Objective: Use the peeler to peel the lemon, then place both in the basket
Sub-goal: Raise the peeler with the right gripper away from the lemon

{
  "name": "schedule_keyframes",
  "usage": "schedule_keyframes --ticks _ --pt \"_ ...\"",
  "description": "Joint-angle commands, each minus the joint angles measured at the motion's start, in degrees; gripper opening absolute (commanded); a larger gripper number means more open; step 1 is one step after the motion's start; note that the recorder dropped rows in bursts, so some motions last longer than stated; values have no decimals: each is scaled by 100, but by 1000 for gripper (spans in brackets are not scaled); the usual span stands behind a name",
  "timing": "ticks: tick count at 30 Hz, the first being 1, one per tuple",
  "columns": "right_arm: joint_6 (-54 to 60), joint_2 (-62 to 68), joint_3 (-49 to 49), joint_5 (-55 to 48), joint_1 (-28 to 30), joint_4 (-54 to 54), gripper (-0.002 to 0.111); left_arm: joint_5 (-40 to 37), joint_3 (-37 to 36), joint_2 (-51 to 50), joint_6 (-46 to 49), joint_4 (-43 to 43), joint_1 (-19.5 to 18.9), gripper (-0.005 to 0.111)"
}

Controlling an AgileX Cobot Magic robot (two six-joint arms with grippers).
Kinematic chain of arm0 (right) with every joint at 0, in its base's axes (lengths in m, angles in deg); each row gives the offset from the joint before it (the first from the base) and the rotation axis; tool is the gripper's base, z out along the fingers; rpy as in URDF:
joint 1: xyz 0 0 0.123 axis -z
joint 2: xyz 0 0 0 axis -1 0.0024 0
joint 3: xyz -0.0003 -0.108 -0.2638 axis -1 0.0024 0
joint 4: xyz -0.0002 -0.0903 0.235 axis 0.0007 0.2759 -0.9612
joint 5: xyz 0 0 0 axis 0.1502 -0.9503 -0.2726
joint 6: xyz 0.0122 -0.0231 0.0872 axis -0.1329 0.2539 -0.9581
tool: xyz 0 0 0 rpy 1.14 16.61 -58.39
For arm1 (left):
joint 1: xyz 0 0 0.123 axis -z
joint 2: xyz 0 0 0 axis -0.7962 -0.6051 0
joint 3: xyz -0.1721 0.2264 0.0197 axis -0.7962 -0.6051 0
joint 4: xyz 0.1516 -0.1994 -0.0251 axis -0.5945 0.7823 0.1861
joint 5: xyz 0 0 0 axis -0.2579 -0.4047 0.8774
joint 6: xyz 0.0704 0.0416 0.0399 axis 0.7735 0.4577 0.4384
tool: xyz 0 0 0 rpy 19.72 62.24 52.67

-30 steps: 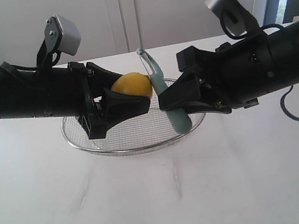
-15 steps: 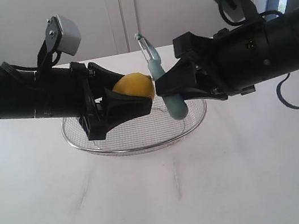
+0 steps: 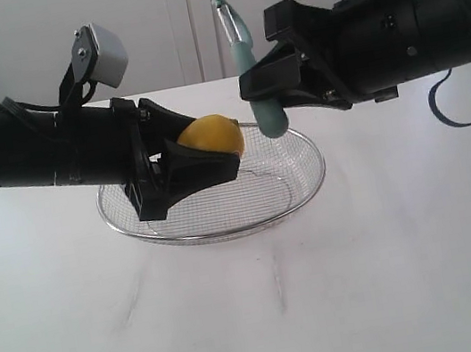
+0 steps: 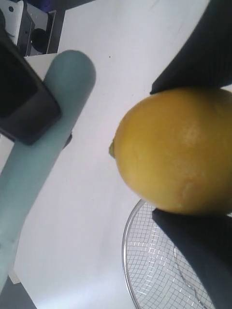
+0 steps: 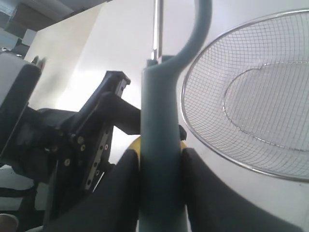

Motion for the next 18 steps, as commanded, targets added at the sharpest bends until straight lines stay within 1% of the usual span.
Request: schedule_keyframes --ticks 1,11,18 --pt "-232 72 -253 121 0 415 0 -106 27 47 -45 91 8 0" --pt "-1080 384 -927 99 0 2053 0 -106 27 47 -45 91 8 0" --pt "-1129 749 -1295 62 0 2542 0 -106 27 47 -45 91 8 0"
